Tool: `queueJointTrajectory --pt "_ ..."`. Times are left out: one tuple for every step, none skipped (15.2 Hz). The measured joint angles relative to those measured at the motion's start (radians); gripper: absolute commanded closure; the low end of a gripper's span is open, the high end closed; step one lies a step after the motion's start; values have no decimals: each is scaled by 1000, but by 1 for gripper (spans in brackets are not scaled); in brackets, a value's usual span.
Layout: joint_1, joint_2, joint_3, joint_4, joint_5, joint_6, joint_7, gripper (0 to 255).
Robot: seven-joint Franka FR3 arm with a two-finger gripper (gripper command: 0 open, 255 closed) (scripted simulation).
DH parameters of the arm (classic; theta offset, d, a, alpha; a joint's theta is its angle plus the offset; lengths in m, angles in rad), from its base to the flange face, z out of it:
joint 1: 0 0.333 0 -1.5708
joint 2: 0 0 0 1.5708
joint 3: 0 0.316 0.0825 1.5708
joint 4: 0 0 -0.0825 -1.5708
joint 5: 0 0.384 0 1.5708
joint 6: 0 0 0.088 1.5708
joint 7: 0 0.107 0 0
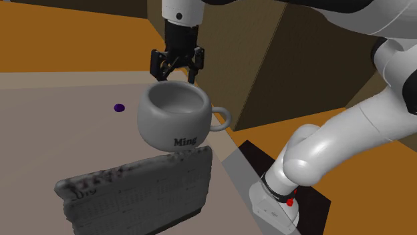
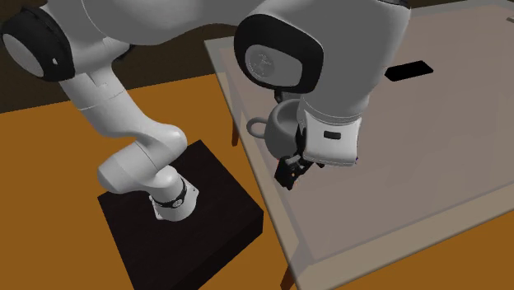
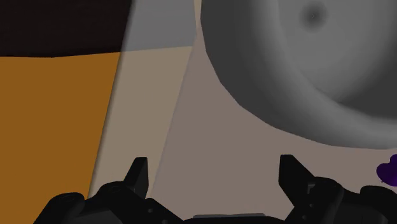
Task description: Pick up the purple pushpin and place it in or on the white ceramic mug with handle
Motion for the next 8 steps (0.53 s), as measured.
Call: queueJointTrajectory --pt "4 39 23 39 -5 1 28 0" --pt "6 71 40 68 -11 5 49 0" --pt "12 97 58 90 -16 10 73 0" --pt "16 133 78 130 -25 5 99 0" --pt "22 173 98 171 -37 3 126 0" --pt "28 202 113 201 -47 0 148 0" --pt "36 243 133 239 -63 2 176 0" --pt "47 278 153 275 -77 -2 209 0"
